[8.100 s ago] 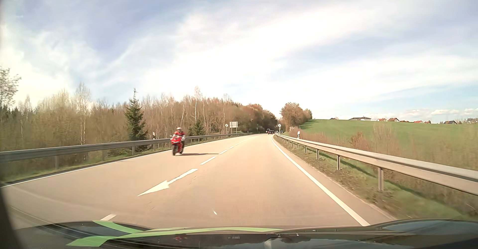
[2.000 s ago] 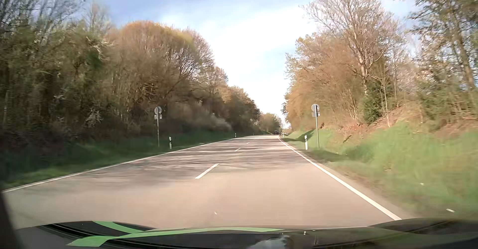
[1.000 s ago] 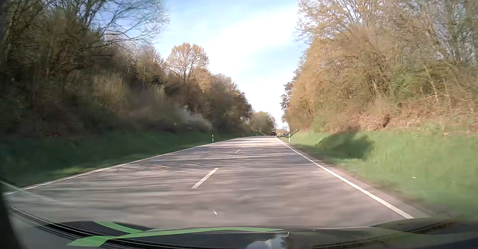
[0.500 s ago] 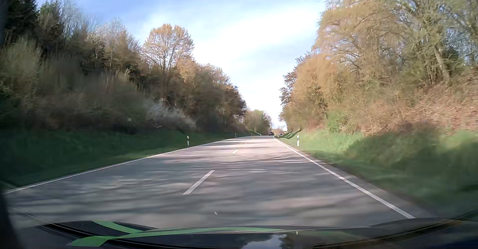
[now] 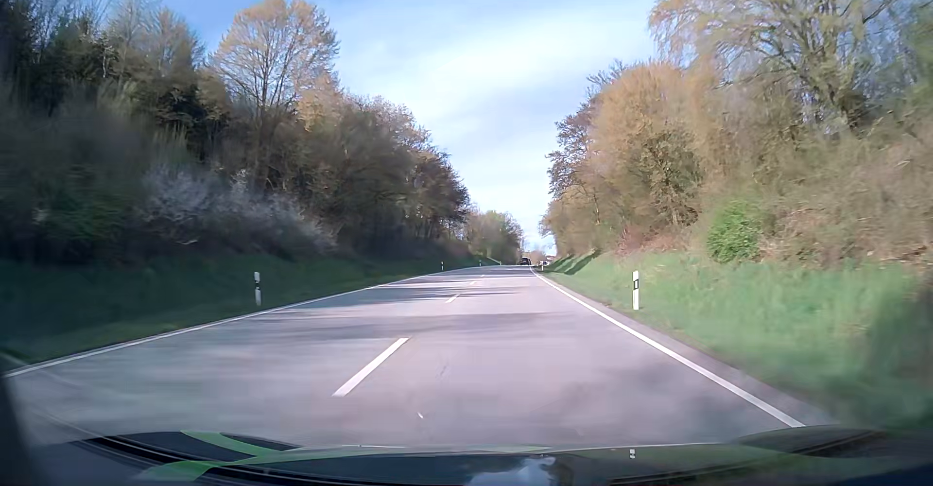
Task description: Follow the waypoints while adhering to traffic rules and regulations
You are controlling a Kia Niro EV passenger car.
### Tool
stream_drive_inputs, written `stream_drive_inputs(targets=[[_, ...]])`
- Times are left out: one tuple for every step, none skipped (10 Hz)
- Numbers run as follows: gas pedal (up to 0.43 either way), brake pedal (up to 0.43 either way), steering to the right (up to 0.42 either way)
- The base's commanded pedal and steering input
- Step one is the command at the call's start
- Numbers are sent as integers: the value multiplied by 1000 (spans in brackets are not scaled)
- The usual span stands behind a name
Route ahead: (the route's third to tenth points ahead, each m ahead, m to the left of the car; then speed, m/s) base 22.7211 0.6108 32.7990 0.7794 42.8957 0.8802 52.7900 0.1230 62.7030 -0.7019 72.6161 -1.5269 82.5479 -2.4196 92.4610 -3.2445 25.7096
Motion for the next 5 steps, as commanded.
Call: stream_drive_inputs(targets=[[209,0,4],[209,0,4],[209,0,4],[220,0,4],[228,0,4]])
